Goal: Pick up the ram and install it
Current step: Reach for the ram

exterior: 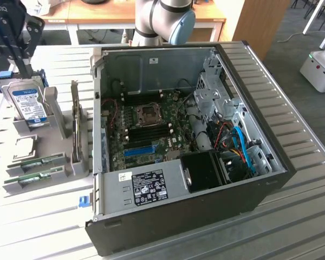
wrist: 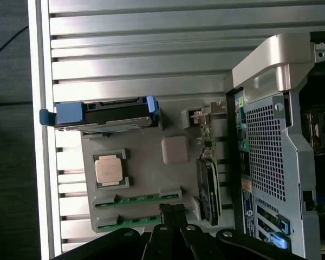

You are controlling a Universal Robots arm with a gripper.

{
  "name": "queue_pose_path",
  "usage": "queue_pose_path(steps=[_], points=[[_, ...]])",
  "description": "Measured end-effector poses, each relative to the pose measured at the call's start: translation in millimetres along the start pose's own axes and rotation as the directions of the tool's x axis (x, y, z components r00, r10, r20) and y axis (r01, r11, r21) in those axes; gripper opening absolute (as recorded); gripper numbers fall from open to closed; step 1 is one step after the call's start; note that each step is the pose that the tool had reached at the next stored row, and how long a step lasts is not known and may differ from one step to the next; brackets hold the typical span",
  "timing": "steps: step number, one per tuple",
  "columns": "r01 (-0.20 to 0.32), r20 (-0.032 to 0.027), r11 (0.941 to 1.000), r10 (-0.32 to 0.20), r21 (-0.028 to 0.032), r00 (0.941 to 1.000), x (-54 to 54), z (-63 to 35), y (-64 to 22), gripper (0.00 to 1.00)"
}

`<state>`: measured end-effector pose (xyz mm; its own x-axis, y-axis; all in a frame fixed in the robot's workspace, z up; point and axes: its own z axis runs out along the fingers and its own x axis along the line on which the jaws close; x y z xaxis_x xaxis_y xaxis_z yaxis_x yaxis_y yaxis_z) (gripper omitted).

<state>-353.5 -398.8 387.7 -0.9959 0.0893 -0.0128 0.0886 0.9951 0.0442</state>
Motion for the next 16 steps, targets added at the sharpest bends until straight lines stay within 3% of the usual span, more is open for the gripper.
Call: queue_pose_path(steps=[16], points=[[-0.002,-0.0011,1.0000,0.002,0.0001,1.0000,30.6,0.2,-2.8,0.11]])
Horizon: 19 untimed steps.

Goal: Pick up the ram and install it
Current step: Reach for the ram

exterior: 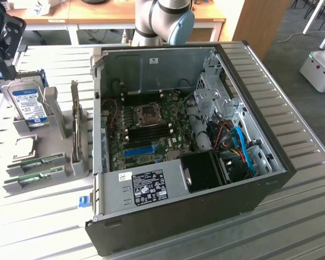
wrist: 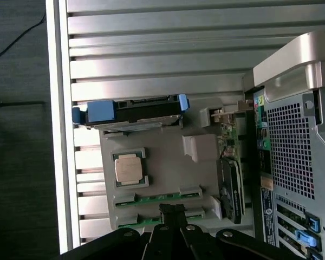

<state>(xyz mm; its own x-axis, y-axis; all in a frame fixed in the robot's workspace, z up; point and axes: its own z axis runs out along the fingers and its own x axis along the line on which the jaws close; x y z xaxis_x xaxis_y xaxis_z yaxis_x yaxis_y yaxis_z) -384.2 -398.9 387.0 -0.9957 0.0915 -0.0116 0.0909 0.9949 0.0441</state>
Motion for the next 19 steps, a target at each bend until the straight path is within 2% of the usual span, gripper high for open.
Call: queue_pose_path(steps=[7,15,19], points=[[0.000,-0.0003,1.0000,0.000,0.0002,1.0000,0.1,-0.2,-0.6,0.11],[-0.005,0.0002,1.0000,0.005,0.0001,1.0000,-1.3,-0.5,-10.4,0.11],[-0.007,0.0003,1.0000,0.007,0.0002,1.0000,-1.4,-0.5,-11.4,0.11]])
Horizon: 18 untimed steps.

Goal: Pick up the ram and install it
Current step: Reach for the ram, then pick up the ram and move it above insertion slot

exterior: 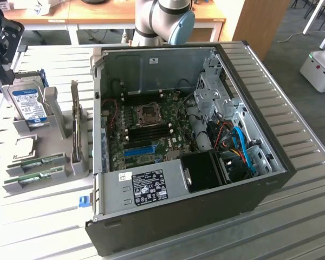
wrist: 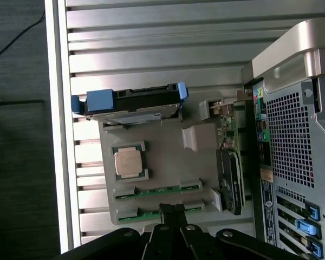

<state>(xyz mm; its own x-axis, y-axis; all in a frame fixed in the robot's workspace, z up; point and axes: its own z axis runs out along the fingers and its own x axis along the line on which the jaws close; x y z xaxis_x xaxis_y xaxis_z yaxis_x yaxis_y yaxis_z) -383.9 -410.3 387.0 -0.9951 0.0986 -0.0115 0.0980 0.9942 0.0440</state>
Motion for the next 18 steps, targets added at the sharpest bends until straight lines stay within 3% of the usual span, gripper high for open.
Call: queue_pose_path(steps=[13,18], points=[[0.002,0.0003,1.0000,-0.002,-0.0003,1.0000,0.0,0.0,0.0,0.11],[0.046,-0.0019,0.9990,-0.046,-0.0014,0.9990,0.1,-0.1,-0.1,0.11]])
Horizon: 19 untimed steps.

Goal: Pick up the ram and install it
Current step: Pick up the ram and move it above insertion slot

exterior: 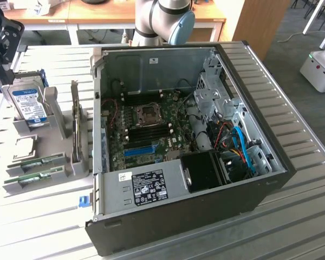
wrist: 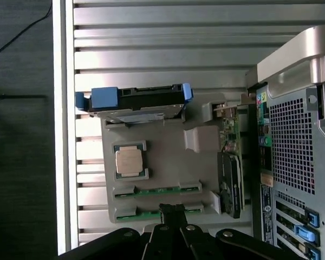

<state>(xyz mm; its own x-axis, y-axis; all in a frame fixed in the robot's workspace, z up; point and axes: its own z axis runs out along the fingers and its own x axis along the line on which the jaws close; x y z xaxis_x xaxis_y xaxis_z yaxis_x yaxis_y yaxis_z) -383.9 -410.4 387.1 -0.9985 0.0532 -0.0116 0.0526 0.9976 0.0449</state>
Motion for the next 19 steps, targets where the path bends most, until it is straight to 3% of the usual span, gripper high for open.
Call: queue_pose_path(steps=[5,11,19], points=[[0.052,-0.0023,0.9987,-0.052,-0.0012,0.9987,0.0,0.0,0.0,0.11],[0.118,-0.0050,0.9930,-0.118,-0.0035,0.9930,0.3,0.1,0.0,0.11],[0.208,-0.0087,0.9781,-0.208,-0.0072,0.9781,1.4,0.1,-0.1,0.11]])
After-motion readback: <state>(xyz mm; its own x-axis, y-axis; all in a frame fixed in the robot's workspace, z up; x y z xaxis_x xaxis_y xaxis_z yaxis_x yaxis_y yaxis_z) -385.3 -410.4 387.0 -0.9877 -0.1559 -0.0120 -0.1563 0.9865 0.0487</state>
